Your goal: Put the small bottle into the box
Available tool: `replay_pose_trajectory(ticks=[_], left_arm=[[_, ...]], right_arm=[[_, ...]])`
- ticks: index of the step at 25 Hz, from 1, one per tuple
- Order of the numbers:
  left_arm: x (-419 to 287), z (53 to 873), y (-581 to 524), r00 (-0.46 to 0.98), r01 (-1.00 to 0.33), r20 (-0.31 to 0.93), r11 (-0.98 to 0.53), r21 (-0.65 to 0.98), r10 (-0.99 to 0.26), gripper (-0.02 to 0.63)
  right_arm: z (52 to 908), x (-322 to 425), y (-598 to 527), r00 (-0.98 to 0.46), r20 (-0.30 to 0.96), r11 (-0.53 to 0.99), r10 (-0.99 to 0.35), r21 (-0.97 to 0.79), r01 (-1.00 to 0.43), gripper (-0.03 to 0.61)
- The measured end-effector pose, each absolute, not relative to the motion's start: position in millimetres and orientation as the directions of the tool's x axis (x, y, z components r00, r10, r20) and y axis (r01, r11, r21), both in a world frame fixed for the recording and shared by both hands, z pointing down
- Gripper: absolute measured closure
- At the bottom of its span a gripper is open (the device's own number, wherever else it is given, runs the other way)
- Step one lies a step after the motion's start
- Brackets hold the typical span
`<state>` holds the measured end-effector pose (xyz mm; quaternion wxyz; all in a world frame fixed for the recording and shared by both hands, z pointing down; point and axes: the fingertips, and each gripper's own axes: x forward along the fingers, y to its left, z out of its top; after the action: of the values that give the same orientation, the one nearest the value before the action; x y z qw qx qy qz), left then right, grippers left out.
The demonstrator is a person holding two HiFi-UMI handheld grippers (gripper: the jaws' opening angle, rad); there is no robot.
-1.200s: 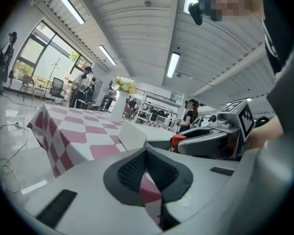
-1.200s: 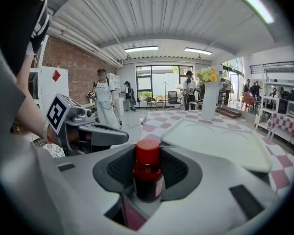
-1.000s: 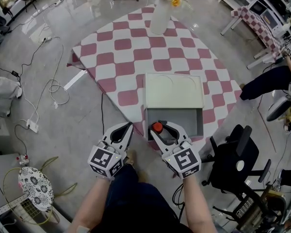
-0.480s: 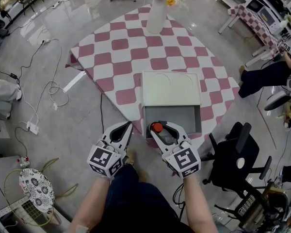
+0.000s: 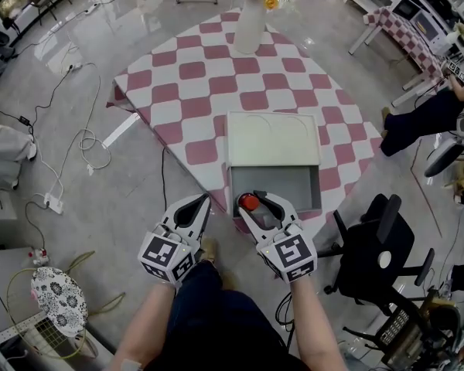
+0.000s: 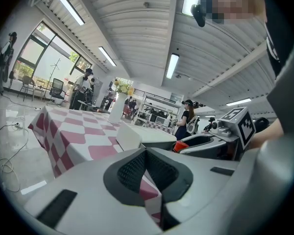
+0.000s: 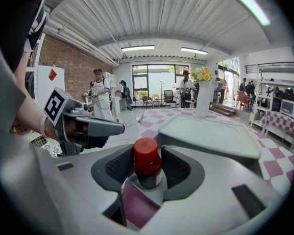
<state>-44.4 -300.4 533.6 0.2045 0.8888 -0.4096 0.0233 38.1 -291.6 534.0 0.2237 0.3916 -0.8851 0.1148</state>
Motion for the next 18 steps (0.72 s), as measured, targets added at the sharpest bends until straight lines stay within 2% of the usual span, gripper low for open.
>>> replay_pose_trajectory(ticks=[18], left_arm=[[-41.3,525.6,-282.5,0.654,-0.745,0.203,-0.572,0.342,-0.729,0.609]], right_arm=[[521.5,51.0,-275.1,-0.599,0.46,0.652,-0.655,-0.057,-0.756,0.38]])
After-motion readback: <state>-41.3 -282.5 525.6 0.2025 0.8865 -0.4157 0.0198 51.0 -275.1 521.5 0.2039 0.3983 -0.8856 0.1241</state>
